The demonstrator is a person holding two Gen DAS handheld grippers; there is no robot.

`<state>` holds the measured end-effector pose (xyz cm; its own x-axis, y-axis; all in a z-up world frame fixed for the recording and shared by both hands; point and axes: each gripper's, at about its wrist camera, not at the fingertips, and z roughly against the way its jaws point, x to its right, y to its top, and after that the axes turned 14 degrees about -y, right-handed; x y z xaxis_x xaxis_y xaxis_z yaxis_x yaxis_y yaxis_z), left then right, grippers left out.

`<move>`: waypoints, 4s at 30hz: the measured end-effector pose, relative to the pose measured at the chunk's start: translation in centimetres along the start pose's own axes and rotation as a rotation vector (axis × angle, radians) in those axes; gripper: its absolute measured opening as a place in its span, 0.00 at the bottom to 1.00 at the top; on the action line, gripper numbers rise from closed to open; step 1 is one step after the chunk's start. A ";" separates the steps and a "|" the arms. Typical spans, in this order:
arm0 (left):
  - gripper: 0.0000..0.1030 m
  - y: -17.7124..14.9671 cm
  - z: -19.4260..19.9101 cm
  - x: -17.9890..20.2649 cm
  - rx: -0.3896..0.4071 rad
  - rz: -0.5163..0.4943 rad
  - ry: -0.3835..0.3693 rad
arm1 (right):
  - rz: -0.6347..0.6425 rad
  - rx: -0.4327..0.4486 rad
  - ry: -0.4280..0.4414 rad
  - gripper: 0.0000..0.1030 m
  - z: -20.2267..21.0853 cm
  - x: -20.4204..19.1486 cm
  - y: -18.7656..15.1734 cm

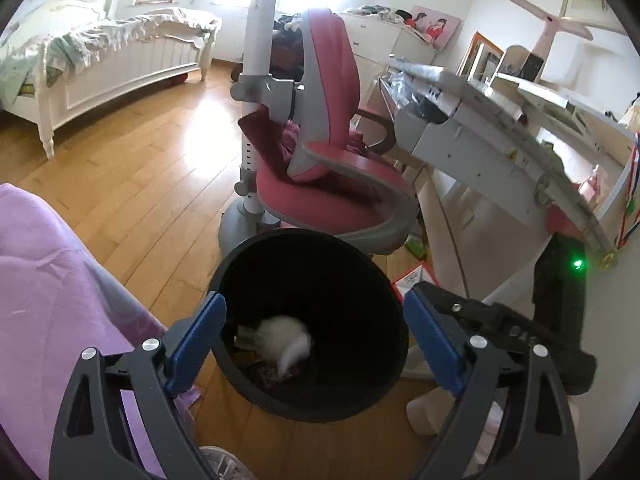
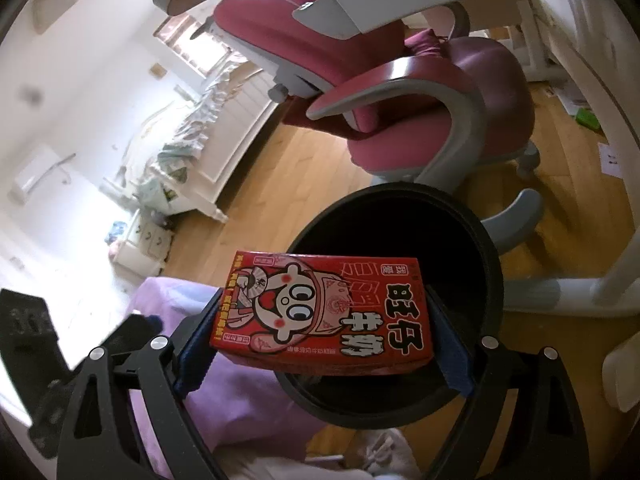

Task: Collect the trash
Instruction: 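Drop the white toy and red milk box into the black bin with both tools, then grasp the orange bag with the left tool while the right tool grasps the green milk carton, then drop the orange bag and green milk carton into the black bin with both tools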

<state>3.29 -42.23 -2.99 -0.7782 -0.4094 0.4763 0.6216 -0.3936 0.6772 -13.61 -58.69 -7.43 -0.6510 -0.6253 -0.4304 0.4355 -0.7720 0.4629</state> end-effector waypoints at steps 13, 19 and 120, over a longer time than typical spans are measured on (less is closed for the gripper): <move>0.91 -2.1 12.5 -3.6 0.186 0.121 0.053 | 0.101 0.060 -0.085 0.95 0.5 -3.9 -1.4; 0.92 -4.6 22.1 -8.0 0.348 0.159 0.218 | 0.242 -0.026 0.032 0.95 0.6 -10.7 -4.3; 0.55 0.4 -3.5 4.3 -0.095 -0.225 0.032 | -0.138 0.021 0.139 0.52 -0.8 3.5 2.1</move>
<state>0.44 -47.01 -2.61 -0.8956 -0.3278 0.3008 0.4400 -0.5525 0.7079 -14.46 -62.56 -8.57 -0.6105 -0.5249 -0.5931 0.3342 -0.8497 0.4079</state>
